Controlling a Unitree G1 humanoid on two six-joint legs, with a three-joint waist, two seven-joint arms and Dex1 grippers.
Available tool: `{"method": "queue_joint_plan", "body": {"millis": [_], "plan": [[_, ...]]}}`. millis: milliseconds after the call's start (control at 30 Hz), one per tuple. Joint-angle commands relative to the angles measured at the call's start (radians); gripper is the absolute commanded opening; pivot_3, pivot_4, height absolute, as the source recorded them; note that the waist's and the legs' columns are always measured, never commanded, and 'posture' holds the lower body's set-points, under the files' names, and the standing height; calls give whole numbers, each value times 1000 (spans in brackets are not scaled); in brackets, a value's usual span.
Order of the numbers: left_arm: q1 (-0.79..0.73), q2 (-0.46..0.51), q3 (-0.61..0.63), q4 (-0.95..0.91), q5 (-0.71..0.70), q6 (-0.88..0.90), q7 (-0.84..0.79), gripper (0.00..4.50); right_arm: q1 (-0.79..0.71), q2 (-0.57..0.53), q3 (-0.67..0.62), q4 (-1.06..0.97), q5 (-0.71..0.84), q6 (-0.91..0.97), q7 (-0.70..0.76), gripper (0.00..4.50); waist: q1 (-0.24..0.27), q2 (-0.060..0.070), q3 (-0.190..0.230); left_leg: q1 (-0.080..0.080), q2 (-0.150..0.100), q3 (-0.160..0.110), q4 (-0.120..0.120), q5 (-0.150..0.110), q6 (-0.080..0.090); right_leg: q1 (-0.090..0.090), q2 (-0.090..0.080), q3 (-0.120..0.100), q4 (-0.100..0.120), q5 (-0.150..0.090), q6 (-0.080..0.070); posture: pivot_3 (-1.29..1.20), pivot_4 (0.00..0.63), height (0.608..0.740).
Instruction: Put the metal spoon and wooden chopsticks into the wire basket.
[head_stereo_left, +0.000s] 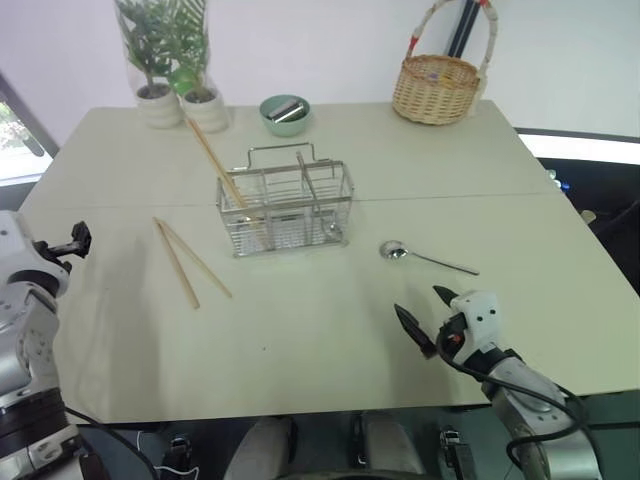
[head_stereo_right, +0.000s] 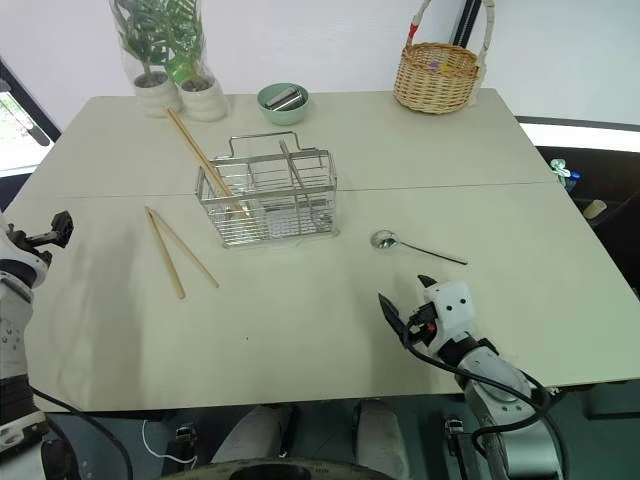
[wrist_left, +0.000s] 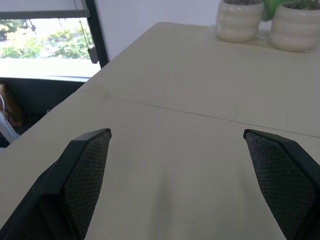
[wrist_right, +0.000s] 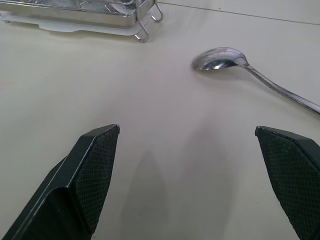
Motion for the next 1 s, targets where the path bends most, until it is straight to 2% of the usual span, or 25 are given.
{"method": "queue_joint_plan", "body": {"millis": [33, 767, 1000], "plan": [[-4, 34, -9, -37, 23, -10, -6, 4500, -12, 8, 4, -15, 6, -10, -5, 4471, 0, 0, 0, 0, 0, 0, 0, 0, 0, 0, 0, 0, 0, 0, 0, 0, 150, 733], [-15, 39, -7, -30, 20, -4, -11, 4500, -32, 7, 11, -10, 2, -5, -16, 4471, 0, 0, 0, 0, 0, 0, 0, 0, 0, 0, 0, 0, 0, 0, 0, 0, 150, 733], [-17, 48, -8, -72, -24, 24, -59, 4500, -90, -46, -16, 11, 7, -2, 22, 4471, -1, 0, 0, 0, 0, 0, 1, 0, 0, 0, 0, 0, 0, 0, 0, 0, 150, 733]]}}
